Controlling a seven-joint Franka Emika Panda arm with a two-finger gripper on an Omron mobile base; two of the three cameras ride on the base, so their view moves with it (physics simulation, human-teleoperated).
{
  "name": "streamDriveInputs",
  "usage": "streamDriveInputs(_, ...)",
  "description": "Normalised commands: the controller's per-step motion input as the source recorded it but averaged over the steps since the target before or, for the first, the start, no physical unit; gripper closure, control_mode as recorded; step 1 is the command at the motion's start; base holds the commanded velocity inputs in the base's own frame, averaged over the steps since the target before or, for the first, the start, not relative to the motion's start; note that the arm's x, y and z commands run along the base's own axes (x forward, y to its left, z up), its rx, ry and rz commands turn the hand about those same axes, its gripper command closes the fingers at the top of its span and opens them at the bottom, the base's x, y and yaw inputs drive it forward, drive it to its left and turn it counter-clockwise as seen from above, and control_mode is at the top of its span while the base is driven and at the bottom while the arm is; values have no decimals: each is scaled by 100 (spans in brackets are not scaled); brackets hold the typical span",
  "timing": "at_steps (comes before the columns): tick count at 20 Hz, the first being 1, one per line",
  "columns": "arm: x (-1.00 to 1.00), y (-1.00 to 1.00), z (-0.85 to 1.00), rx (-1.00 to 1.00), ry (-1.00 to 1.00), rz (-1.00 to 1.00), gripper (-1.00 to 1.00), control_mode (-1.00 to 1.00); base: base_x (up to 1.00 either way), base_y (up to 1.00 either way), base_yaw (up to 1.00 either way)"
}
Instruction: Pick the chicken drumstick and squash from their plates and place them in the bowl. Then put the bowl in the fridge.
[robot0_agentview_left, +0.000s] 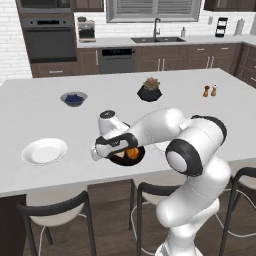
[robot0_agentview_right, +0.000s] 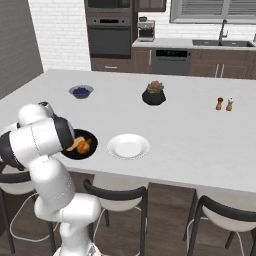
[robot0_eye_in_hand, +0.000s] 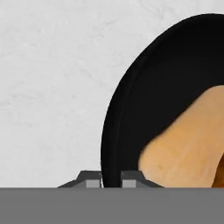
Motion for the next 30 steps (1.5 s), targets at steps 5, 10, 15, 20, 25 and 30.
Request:
streamDriveInputs(5, -78, -24, 45, -1, -3, 49, 100, -100, 0, 0, 0)
streamDriveInputs(10, -71, -45, 46, 0, -11, 57, 100, -100, 0, 0, 0)
streamDriveInputs(15, -56, -52, 55, -1, -12, 57, 100, -100, 0, 0, 0)
streamDriveInputs(20, -79, -47, 51, -12, -28, 51, 100, -100, 0, 0, 0)
streamDriveInputs(25, -59, -43, 38, -22, -18, 33, 100, -100, 0, 0, 0)
streamDriveInputs(30, -32, -46, 1, -22, 0, 17, 100, -100, 0, 0, 0)
